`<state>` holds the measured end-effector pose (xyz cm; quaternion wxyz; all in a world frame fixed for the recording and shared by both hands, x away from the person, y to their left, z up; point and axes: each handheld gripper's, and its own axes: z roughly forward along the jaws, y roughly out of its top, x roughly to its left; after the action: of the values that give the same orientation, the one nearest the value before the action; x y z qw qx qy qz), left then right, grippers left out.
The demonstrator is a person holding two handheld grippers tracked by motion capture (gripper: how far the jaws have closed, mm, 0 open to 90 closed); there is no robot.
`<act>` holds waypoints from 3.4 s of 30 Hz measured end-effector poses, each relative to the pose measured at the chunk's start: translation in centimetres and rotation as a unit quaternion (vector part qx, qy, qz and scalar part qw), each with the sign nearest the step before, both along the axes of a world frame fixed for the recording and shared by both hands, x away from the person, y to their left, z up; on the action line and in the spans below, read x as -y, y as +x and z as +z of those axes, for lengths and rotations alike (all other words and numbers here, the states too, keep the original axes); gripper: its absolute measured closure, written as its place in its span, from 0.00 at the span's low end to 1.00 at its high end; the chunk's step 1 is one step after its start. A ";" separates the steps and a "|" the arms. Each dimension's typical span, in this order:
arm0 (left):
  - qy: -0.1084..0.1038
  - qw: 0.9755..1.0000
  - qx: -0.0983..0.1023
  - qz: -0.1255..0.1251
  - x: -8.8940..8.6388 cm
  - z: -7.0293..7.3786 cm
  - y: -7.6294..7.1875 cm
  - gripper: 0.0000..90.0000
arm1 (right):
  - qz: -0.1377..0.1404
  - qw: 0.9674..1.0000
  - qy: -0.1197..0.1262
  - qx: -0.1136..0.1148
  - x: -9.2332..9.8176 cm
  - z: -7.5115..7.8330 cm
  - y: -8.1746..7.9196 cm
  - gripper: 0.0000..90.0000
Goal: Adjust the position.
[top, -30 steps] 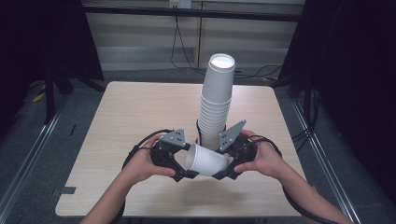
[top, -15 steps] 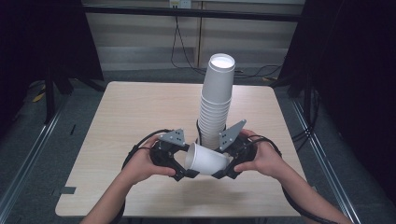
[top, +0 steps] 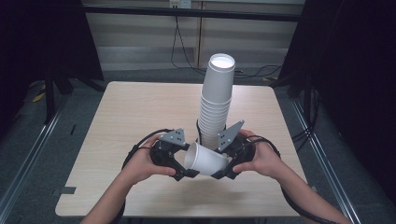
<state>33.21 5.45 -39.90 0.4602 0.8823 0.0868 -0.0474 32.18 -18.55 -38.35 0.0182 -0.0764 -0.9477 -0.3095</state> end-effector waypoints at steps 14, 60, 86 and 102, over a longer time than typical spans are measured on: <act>-0.003 1.000 0.005 0.003 0.2 0.1 0.0 0.08 | -0.006 1.000 -0.007 0.000 0.0 0.0 0.1 0.27; 0.033 0.999 0.018 0.013 0.0 1.4 -0.2 0.14 | -0.040 0.999 0.026 -0.022 0.3 -0.9 0.3 0.17; 0.098 0.994 0.019 0.043 -2.0 0.6 0.1 0.14 | -0.055 0.998 0.032 -0.015 1.9 -1.6 0.1 0.17; 0.127 0.990 0.015 0.067 -3.7 0.6 0.8 0.13 | -0.117 0.992 0.038 -0.009 4.1 -5.9 -0.6 0.16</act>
<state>34.04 9.13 -39.30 0.3483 0.9262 0.1441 0.0082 31.62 -22.63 -44.22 -0.0068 -0.1887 -0.9197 -0.3442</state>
